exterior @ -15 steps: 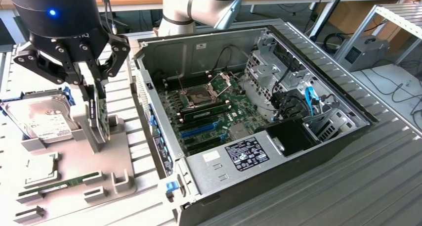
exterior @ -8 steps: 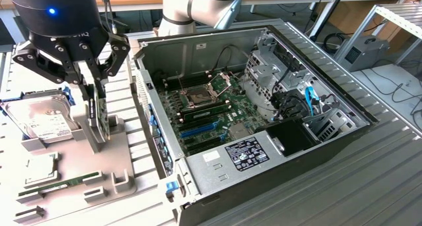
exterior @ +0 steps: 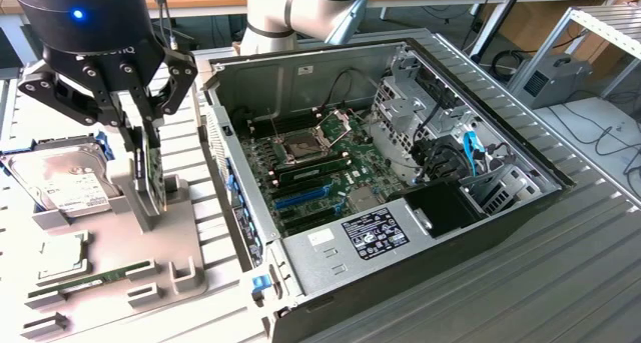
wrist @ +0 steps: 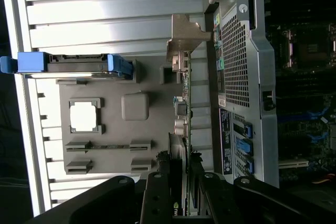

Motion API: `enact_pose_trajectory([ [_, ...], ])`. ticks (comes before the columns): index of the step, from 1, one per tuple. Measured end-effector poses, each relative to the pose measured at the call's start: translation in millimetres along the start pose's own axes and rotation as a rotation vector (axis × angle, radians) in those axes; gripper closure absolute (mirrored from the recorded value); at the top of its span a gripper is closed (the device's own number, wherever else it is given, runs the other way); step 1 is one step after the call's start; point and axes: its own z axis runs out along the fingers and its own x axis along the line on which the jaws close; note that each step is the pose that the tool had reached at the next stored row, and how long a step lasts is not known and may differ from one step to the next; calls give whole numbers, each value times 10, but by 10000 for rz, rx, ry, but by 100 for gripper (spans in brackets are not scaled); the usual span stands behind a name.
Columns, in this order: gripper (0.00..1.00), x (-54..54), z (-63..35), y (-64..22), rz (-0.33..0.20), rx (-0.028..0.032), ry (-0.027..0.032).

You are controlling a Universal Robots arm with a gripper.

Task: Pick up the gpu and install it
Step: 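Pick up the gpu and move the gpu toward the slot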

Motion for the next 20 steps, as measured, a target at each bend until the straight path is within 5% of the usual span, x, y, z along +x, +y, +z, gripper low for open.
enact_pose_trajectory([
  [20, 74, -2, -58, 0, 0, 0, 0],
])
